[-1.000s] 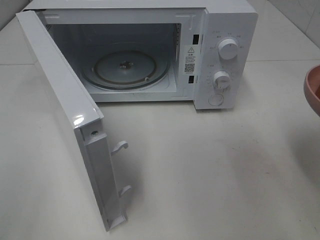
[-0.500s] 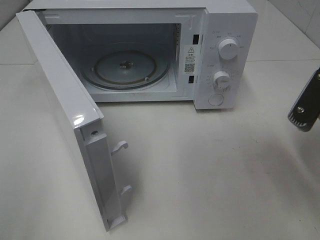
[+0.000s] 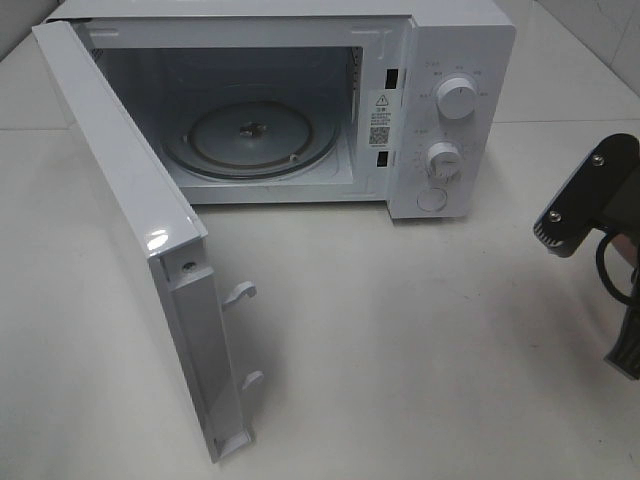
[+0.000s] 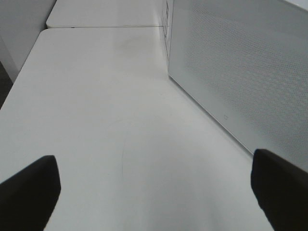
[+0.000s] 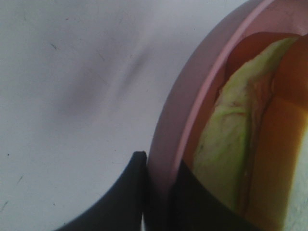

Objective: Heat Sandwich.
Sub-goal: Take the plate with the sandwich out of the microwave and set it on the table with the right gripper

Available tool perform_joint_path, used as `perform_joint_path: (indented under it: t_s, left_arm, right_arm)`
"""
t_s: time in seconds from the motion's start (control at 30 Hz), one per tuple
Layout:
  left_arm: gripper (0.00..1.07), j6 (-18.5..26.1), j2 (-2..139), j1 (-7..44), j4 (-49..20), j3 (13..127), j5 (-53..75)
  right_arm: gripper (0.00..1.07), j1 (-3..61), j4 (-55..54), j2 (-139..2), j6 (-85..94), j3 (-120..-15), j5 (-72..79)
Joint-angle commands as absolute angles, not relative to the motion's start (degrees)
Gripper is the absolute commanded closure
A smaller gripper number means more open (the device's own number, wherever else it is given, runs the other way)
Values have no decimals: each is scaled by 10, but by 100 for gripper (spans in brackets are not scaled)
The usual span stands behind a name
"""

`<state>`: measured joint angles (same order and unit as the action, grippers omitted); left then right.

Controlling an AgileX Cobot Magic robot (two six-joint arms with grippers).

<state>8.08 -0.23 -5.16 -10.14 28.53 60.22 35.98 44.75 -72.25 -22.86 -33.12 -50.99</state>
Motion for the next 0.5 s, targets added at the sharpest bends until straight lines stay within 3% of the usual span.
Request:
perform_joint_path:
  t_s: [0.03, 0.17, 0.5]
  left_arm:
    - [5, 80, -16, -49, -105, 284, 595]
    - [5, 80, -16, -49, -105, 284, 595]
    - [5, 80, -16, -49, -105, 284, 595]
  right_arm:
    - [106, 360, 476, -740, -249, -334, -496]
    - [106, 355, 482, -766, -278, -334, -485]
    - [106, 258, 496, -809, -340, -334, -437]
